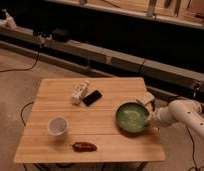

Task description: Drag the ceramic bowl in a circle

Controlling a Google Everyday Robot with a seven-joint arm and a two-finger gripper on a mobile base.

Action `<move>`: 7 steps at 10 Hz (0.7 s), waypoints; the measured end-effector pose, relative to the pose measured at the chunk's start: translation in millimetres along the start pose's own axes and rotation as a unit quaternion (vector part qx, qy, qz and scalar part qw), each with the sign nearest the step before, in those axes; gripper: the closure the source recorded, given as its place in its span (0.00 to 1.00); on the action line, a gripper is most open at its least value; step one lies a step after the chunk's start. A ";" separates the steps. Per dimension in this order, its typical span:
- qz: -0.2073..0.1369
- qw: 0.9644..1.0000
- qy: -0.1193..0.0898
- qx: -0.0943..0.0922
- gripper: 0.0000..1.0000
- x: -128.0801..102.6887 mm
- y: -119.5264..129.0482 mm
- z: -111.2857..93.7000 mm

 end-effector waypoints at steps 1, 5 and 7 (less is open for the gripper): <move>0.002 1.000 0.003 -0.002 0.89 7.2 -3.5 1.0; 0.028 0.999 0.011 -0.011 0.89 31.0 -2.9 12.3; 0.033 0.999 0.020 -0.008 0.89 42.2 -13.1 14.0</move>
